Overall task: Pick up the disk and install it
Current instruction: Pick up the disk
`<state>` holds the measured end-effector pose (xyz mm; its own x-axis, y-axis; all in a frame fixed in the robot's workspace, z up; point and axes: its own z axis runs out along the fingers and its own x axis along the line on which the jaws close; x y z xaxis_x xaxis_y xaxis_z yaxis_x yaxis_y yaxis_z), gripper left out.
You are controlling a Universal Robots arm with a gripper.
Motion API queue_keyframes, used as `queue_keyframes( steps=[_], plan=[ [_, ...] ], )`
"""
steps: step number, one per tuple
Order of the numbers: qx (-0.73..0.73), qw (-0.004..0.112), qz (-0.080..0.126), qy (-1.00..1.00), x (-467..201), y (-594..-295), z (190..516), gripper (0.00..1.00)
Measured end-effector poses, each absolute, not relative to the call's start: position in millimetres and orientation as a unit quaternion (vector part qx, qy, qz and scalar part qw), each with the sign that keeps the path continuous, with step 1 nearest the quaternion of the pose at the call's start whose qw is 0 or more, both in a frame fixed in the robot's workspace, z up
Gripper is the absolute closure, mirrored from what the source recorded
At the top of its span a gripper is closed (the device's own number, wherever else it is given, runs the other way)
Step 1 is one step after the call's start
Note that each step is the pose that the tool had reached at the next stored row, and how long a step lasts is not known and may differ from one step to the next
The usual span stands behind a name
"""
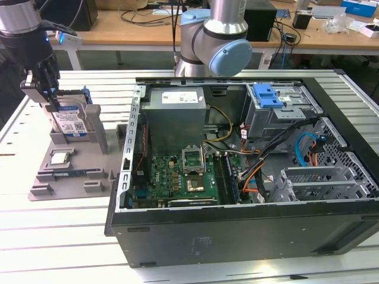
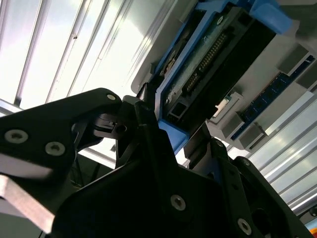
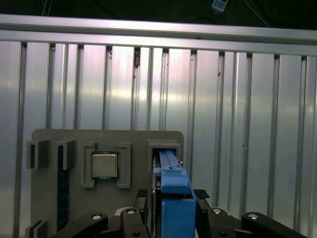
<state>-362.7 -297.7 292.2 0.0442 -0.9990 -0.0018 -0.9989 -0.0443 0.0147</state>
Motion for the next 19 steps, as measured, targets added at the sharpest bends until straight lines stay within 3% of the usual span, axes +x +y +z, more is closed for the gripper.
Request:
queue_keyframes(
  steps=[1, 2, 19],
  plan=[
    [0.723, 0.005, -0.006, -0.691, -362.7, -297.8, 292.2, 0.53],
    [0.723, 0.005, -0.006, -0.691, -362.7, -297.7, 292.2, 0.63],
    [0.723, 0.005, -0.006, -0.691, -363.0, -297.7, 292.2, 0.63]
  ],
)
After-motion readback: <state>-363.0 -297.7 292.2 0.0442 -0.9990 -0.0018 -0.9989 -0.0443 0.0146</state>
